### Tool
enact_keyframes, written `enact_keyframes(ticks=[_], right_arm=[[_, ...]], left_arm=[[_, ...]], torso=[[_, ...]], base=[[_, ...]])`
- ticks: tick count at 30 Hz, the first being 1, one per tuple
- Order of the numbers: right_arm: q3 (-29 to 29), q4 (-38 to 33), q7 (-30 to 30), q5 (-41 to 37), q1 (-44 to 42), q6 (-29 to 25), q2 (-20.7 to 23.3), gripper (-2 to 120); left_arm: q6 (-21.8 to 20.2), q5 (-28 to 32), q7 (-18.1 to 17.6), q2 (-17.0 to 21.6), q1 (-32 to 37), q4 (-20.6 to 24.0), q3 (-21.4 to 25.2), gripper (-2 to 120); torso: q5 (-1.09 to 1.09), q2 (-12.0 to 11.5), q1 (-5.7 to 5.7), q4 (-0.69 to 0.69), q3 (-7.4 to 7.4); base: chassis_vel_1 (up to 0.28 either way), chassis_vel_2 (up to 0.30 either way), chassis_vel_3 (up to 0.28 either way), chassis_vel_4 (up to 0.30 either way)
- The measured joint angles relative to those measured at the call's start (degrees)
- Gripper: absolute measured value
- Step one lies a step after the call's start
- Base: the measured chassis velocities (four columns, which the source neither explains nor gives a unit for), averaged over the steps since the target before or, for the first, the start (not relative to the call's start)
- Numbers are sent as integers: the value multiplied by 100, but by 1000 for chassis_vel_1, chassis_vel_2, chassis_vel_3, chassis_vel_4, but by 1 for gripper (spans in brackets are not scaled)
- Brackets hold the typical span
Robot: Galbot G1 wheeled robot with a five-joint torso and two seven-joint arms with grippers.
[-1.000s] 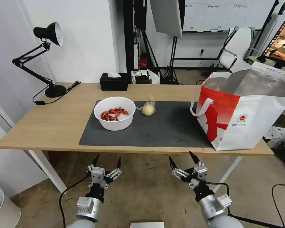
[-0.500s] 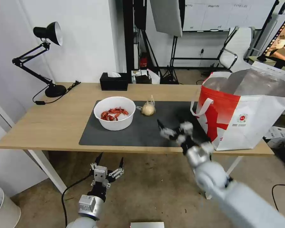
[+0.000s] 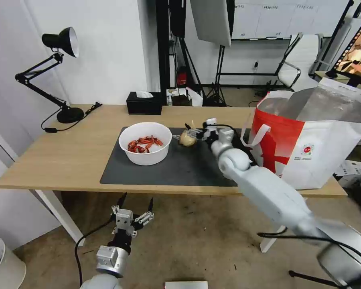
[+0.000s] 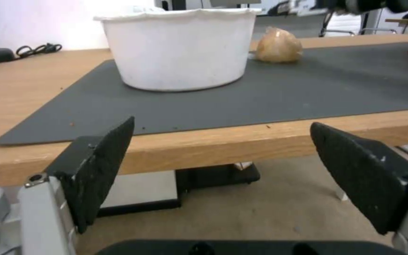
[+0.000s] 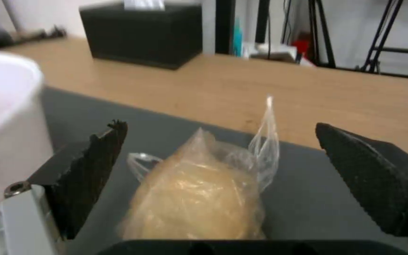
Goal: Pick up the trash from the table and place it into the takeout bag.
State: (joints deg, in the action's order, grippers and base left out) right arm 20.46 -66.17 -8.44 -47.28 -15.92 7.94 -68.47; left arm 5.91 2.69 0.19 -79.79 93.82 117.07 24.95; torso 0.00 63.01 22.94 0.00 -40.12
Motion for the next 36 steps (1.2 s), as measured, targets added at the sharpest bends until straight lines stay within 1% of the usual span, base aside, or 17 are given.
enact_keyframes(ticks=[1, 3, 5, 6, 7, 9, 13, 20, 22, 24, 25, 26, 28, 30, 31, 34, 36], right_arm=[[0, 0, 0, 0, 0, 0, 0, 100], [106, 521, 154, 216, 270, 233, -265, 100], [115, 649, 171, 278, 329, 305, -341, 100], [123, 781, 197, 411, 387, 472, -428, 100], [123, 781, 197, 411, 387, 472, -428, 100], [170, 815, 251, 513, 408, 726, -469, 100], [193, 812, 360, 554, 372, 880, -473, 100], [187, 833, 566, 600, 336, 995, -436, 100], [179, 832, 601, 593, 338, 1002, -428, 97], [173, 798, 654, 577, 340, 1043, -393, 89], [173, 781, 675, 569, 343, 1062, -376, 83], [173, 781, 675, 569, 343, 1062, -376, 83], [173, 758, 700, 549, 344, 1089, -357, 77], [169, 735, 723, 525, 343, 1104, -334, 65], [169, 735, 723, 525, 343, 1104, -334, 65], [146, 621, 726, 511, 289, 1052, -285, 52], [134, 549, 711, 507, 247, 981, -258, 48]], left_arm=[[0, 0, 0, 0, 0, 0, 0, 100], [0, 13, 0, -4, 3, -15, 16, 100], [0, 15, 0, -7, 4, -17, 20, 100], [0, 20, 0, -8, 4, -19, 27, 100], [0, 20, 0, -8, 4, -19, 27, 100], [2, 46, 0, 3, -1, -22, 51, 100], [7, 86, 1, 35, -20, -29, 69, 100], [9, 123, 0, 79, -55, -32, 61, 100], [9, 124, 1, 85, -59, -32, 57, 100], [9, 127, 1, 89, -65, -32, 48, 100], [9, 128, 1, 89, -66, -33, 43, 100], [9, 128, 1, 89, -66, -33, 43, 100], [9, 128, 0, 88, -66, -36, 38, 100], [9, 128, 0, 84, -66, -37, 25, 100], [9, 128, 0, 84, -66, -37, 25, 100], [11, 128, 0, 84, -63, -35, 23, 100], [12, 128, 0, 83, -60, -34, 23, 100]], torso=[[0, 0, 0, 0, 0], [-1, 0, -1, 0, 1], [-1, 0, -1, 0, 1], [-1, 1, -1, 1, 1], [-1, 1, -1, 1, 1], [0, 1, -1, 0, 1], [0, 1, -2, 0, 1], [0, 1, -2, -1, 1], [0, 1, -2, 0, 1], [0, 1, -2, 0, 1], [0, 1, -2, -1, 1], [0, 1, -2, -1, 1], [1, 1, -2, 0, 1], [0, 1, -2, 0, 1], [0, 1, -2, 0, 1], [1, 1, -2, 0, 1], [0, 1, -2, 0, 1]], base=[[0, 0, 0, 0], [0, 0, 0, 0], [0, 0, 0, 0], [0, 0, 0, 0], [0, 0, 0, 0], [0, 0, 0, 0], [0, 0, 0, 0], [0, 0, 0, 0], [0, 0, 0, 0], [0, 0, 0, 0], [0, 0, 0, 0], [0, 0, 0, 0], [0, 0, 0, 0], [0, 0, 0, 0], [0, 0, 0, 0], [0, 0, 0, 0], [0, 0, 0, 0]])
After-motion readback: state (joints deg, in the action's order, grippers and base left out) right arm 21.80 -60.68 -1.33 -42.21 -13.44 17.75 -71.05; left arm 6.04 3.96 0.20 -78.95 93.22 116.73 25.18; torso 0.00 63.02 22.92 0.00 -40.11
